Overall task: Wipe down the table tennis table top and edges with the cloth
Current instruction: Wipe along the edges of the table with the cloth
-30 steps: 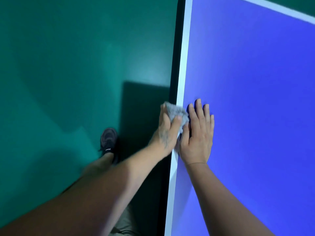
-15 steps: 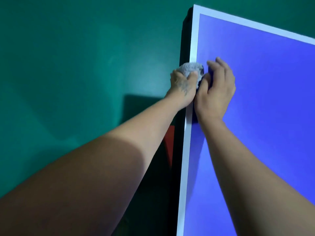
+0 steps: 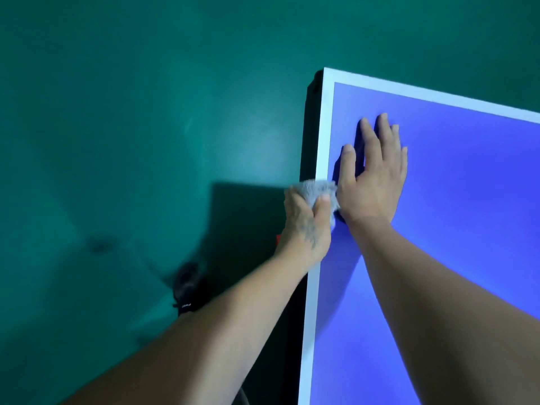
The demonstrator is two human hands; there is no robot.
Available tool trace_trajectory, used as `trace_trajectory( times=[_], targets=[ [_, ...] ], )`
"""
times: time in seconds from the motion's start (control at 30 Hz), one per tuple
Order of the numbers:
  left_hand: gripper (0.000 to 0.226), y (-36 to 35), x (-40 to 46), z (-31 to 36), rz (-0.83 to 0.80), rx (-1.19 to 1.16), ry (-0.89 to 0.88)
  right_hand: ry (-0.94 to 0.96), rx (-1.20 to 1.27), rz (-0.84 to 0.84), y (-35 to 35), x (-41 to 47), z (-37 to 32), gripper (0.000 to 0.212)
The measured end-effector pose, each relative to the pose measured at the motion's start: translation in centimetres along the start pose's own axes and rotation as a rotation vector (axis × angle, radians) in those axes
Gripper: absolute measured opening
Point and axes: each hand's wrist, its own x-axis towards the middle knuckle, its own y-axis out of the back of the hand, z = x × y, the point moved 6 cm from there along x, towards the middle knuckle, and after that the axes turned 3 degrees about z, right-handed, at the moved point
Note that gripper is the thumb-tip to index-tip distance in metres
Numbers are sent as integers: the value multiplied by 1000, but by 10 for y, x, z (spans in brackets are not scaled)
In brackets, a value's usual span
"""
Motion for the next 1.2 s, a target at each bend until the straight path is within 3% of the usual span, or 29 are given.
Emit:
trace_trajectory(
  times=[0.13,0.2,0.37,0.47,0.63,0.8,0.9,1.1,1.2],
  targets=[
    [47,6,72,88,39,27,-48,10,-14,11,0,2,-1,55],
    [57,8,105,117,55,78,-65,15,-10,18,1,2,-2,55],
    [48,7,100,101,45,97,-108,23,-13,8,-2,4,-3,55],
    [54,9,78,68,64,9,-163,33,-23,12,-2,4,-4,55],
    [81,6,50,28,36,-2,-95,34,-30,8,-1,4,-5,55],
    [76,9,76,78,90,16,-52,30,-27,4,-1,4,-5,55],
    [95,10,102,120,92,53,-49,23,-32,0,0,6,-6,55],
    [71,13,142,162,79,211,-154,9,-27,-15,1,7,-5,55],
    [34,21,167,178,-101,398,-157,4,-12,-13,2,9,-4,55]
  ],
)
